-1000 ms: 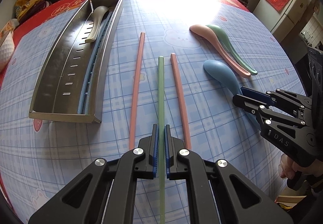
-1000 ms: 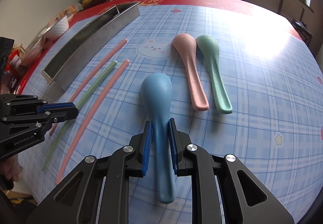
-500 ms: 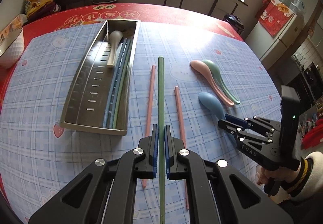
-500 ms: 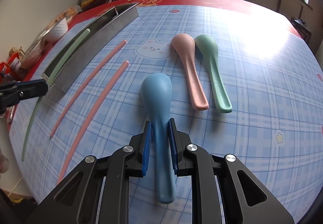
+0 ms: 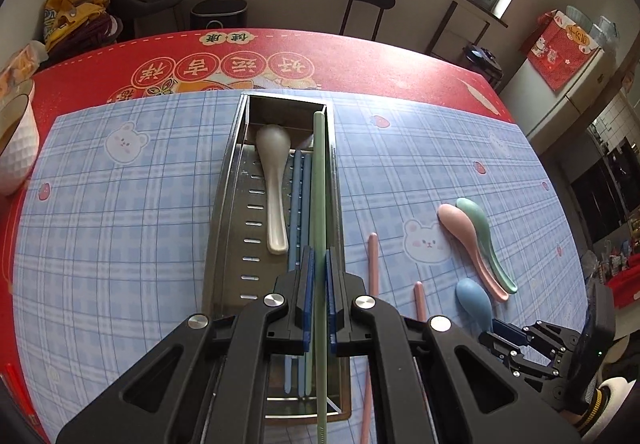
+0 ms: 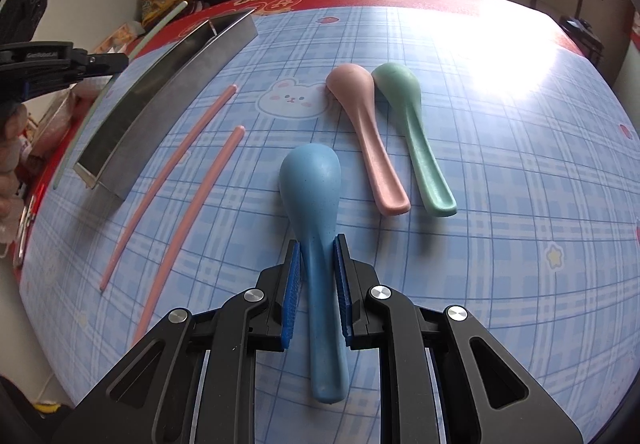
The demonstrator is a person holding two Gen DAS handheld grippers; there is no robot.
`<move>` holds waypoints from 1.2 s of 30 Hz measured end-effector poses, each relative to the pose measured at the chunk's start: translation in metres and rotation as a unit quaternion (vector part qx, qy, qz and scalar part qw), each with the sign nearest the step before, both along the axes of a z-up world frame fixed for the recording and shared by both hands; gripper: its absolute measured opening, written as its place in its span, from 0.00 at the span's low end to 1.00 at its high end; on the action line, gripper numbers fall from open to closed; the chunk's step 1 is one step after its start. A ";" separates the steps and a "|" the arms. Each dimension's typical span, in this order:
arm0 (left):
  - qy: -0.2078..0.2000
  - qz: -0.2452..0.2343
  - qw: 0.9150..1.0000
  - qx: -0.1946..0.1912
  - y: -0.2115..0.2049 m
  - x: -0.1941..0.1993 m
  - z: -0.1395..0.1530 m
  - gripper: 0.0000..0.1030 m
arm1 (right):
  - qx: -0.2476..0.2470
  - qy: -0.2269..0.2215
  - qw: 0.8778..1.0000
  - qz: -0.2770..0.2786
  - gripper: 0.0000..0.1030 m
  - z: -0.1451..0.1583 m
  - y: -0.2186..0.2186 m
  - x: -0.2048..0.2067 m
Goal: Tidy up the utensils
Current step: 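Open the left gripper to release the green chopstick in the tray, then carry the blue spoon with the right gripper down into the steel tray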
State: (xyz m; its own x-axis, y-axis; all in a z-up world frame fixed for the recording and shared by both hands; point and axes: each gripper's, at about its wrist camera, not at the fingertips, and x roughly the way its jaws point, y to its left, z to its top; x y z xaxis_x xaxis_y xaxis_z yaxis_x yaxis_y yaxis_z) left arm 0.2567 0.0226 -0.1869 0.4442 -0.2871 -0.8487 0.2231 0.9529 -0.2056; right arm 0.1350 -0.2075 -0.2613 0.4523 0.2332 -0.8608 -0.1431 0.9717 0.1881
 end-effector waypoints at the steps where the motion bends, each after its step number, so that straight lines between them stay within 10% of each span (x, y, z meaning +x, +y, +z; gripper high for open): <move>1: 0.004 -0.005 1.000 0.006 -0.002 0.006 -0.005 0.06 | 0.000 0.001 1.000 -0.002 0.17 0.000 0.000 0.000; 24: 0.042 -0.040 0.997 0.051 -0.014 0.034 -0.036 0.17 | 0.035 0.015 0.999 -0.033 0.17 -0.001 -0.007 0.001; 32: -0.005 -0.012 0.998 0.055 -0.004 -0.025 -0.006 0.71 | 0.068 0.024 0.996 -0.049 0.17 0.004 -0.011 0.003; 36: -0.013 0.014 0.998 0.056 0.011 -0.057 -0.005 0.77 | 0.075 0.014 0.996 -0.038 0.17 0.016 -0.002 0.004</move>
